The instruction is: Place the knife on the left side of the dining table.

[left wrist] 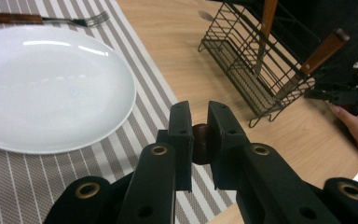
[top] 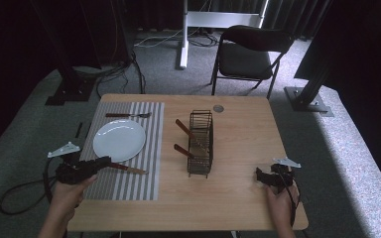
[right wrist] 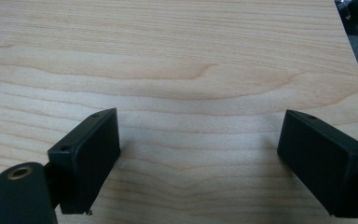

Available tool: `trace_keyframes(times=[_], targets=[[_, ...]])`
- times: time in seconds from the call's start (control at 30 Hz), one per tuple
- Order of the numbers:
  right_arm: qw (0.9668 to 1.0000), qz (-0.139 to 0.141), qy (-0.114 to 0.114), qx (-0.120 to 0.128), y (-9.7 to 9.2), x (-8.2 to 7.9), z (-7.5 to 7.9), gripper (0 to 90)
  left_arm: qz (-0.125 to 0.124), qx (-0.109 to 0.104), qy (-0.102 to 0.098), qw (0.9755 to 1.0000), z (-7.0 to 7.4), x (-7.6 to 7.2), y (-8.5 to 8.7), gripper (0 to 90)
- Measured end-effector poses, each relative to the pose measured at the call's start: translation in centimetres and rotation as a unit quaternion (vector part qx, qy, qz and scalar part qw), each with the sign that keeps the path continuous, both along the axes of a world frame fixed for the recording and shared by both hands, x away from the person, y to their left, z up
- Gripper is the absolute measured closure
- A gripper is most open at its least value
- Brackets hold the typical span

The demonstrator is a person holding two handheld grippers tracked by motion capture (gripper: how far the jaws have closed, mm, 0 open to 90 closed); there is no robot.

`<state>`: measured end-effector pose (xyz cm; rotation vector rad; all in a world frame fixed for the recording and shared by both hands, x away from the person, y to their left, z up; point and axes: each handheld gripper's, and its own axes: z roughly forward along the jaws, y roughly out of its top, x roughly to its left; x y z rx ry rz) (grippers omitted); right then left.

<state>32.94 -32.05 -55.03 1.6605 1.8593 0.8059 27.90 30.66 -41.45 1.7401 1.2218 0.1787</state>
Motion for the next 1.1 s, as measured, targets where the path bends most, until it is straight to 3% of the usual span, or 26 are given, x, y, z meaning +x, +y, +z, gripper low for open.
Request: trace_keyframes(times=[0.07, 0.13, 0.33, 0.53, 0.77, 0.9, 1.1], targets=[[1.0, 0.0, 0.0, 0.001, 0.0, 0.0, 0.0, 12.2, -0.003, -0.002, 0.006, 1.0, -0.4, 0.0, 0.1, 80.9], [1.0, -0.001, 0.0, 0.001, 0.0, 0.0, 0.0, 12.2, -0.007, -0.019, 0.017, 0.9996, -0.9, 0.2, 0.3, 80.9], [1.0, -0.001, 0.0, 0.001, 0.0, 0.0, 0.0, 12.2, 0.001, -0.033, 0.022, 0.9992, -1.6, 0.1, 1.0, 80.7], [1.0, -0.001, 0.0, 0.001, 0.0, 0.0, 0.0, 12.3, 0.041, -0.023, 0.037, 0.9982, -3.1, 0.4, 2.3, 75.1], [1.0, -0.001, 0.0, 0.001, 0.0, 0.0, 0.0, 12.2, 0.08, -0.036, 0.073, 0.9935, -5.8, 1.4, 4.2, 67.6], [1.0, -0.001, 0.0, 0.001, 0.0, 0.0, 0.0, 12.2, 0.096, -0.019, 0.084, 0.9917, -7.1, 1.9, 4.6, 61.6], [1.0, -0.001, 0.0, 0.001, 0.0, 0.0, 0.0, 12.2, 0.116, -0.009, 0.099, 0.9883, -8.6, 2.3, 5.0, 55.0]])
